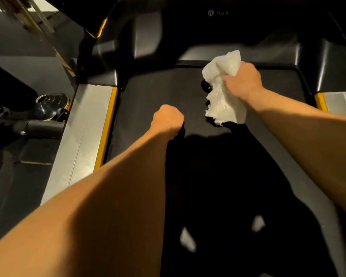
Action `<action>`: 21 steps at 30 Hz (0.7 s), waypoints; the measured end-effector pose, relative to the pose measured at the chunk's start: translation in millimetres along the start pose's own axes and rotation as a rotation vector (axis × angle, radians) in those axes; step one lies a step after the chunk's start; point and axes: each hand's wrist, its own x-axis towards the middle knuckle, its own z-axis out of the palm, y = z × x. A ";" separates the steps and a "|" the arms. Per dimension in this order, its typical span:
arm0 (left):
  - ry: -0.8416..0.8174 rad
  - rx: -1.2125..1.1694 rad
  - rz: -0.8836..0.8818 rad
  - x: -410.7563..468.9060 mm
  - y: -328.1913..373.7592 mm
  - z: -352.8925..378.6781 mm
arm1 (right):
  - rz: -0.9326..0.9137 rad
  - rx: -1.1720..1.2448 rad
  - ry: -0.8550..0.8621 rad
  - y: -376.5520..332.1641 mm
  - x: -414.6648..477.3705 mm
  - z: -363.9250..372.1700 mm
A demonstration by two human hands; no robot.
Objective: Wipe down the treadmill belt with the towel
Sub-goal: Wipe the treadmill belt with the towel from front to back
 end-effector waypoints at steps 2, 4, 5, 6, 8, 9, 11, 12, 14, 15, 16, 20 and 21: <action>0.040 0.081 -0.013 14.4 -27.8 -7.2 | -0.057 -0.066 0.064 -5.5 9.6 10.8; 0.026 0.162 -0.017 19.3 -52.8 -18.0 | -0.070 -0.090 0.033 -5.5 14.4 31.8; 0.024 0.194 -0.003 23.2 -64.4 -23.3 | -0.080 -0.113 -0.019 -1.8 16.2 47.9; 0.043 0.227 0.013 26.2 -73.3 -26.5 | -0.090 -0.164 -0.091 2.6 15.5 65.3; 0.122 0.275 0.067 29.4 -84.8 -30.1 | -0.118 -0.376 -0.201 8.8 11.4 91.4; 0.148 0.288 0.086 31.7 -88.4 -29.5 | -0.152 -0.477 -0.205 10.7 12.1 96.7; 0.179 0.346 0.091 33.7 -93.3 -24.2 | -0.202 -0.512 -0.177 9.2 19.4 101.0; 0.218 0.390 0.100 33.6 -95.2 -19.8 | -0.257 -0.480 -0.186 4.9 19.2 102.4; 0.352 0.441 0.147 34.2 -100.0 -9.3 | -0.522 -0.393 -0.229 -1.6 6.1 108.9; 0.417 0.435 0.179 34.5 -102.3 -5.3 | -0.666 -0.358 -0.254 -3.8 -2.9 114.4; 0.465 0.422 0.211 34.6 -104.7 -2.0 | -0.728 -0.331 -0.243 -8.7 -5.4 117.1; 0.561 0.463 0.277 36.0 -112.4 3.5 | -0.362 -0.388 -0.046 -32.8 54.7 110.2; 0.572 0.469 0.267 35.9 -112.2 3.9 | -0.331 -0.409 -0.031 -30.7 62.8 113.9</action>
